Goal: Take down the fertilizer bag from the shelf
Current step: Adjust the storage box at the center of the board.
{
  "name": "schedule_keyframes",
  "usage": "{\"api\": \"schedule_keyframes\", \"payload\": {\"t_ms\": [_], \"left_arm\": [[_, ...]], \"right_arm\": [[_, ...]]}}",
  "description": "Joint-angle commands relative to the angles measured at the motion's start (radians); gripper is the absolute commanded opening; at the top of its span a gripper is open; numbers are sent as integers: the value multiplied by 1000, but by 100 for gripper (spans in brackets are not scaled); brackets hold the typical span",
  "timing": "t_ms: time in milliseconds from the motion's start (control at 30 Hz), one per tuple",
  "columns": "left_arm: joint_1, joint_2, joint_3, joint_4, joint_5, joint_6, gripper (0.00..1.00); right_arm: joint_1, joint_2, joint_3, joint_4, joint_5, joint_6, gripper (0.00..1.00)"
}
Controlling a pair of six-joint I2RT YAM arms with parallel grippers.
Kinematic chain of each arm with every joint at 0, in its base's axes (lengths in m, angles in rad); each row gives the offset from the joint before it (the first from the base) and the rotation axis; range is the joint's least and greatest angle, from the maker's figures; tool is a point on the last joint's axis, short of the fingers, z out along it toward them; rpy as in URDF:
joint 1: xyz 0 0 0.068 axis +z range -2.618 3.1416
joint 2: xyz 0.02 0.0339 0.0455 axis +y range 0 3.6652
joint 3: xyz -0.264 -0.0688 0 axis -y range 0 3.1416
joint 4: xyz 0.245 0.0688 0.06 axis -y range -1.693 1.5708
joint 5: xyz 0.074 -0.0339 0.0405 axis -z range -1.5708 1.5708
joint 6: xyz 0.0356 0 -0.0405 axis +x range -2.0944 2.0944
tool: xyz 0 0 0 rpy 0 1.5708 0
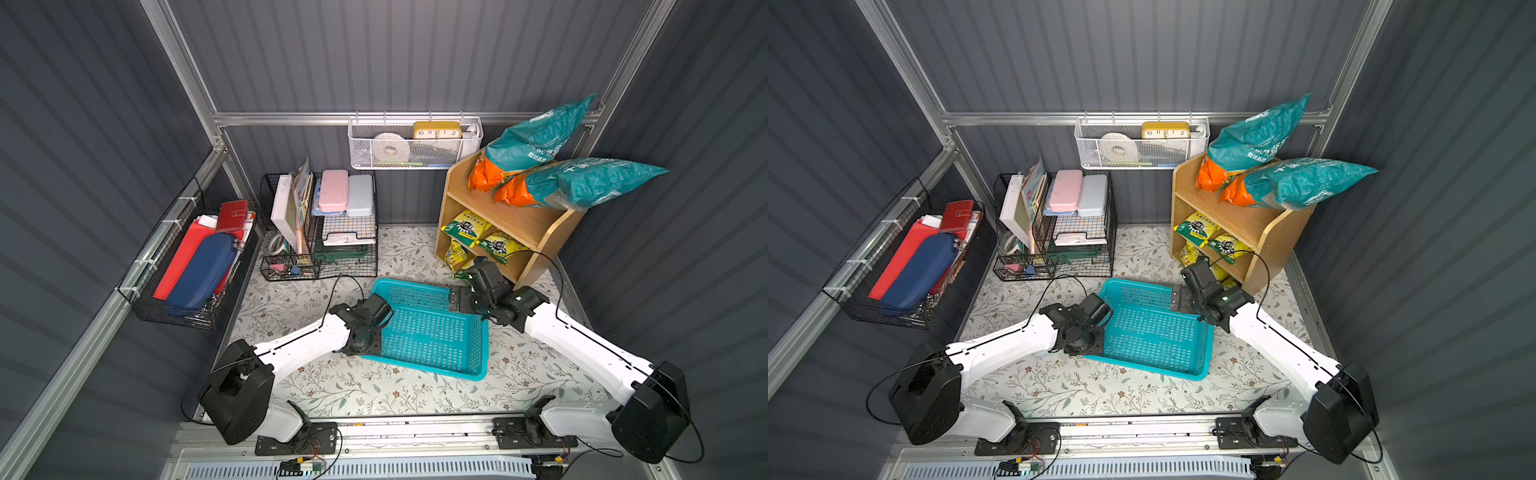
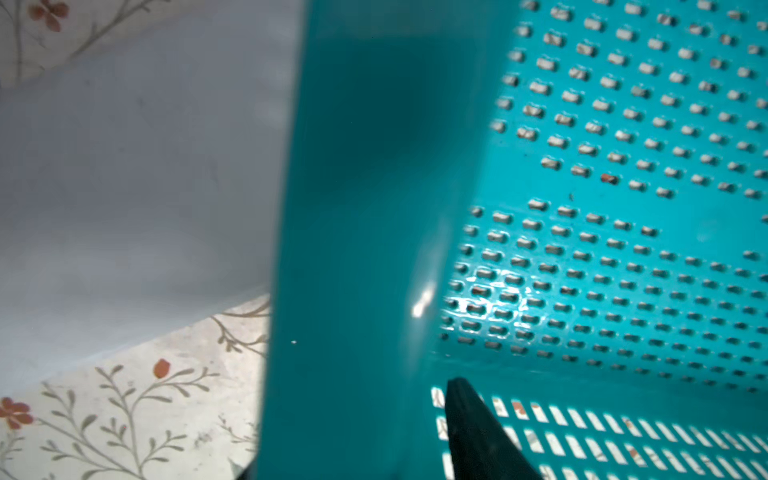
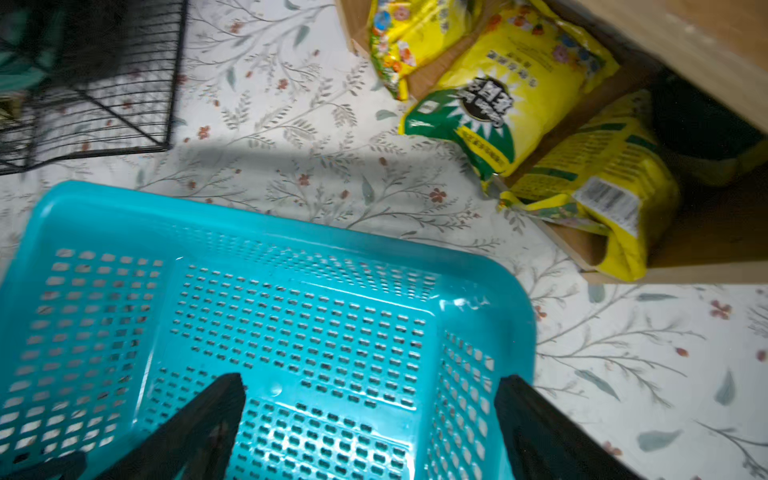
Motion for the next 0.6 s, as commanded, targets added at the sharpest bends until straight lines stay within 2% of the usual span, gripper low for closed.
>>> {"api": "schedule_keyframes", "payload": {"t_ms": [0,167,267,333,400,500,567], "left_arm": [[-16,10,36,1,7,-103,62],[-23,-1,94,-38,26,-98,74],[-29,-14,98,-30,57,-107,76],[-30,-20,101,-41,51,-114,78],[-31,-33,93,-33,54,-117,83],[-29,-49,87,-36,44,-121,99],[-29,-58,100,-54,38,-133,99]], "right_arm": [[-93,24,-11,-110,2,-25,99],[-196,11,-96,-84,-41,-81,99],[-214,16,-130,-21,-159,-90,94],[-214,37,-139,2,-233,-82,87],[-214,63,-146,9,-250,-74,78],[-214,80,-157,39,-205,-94,58],[-218,83,-150,51,-157,-137,43]]}}
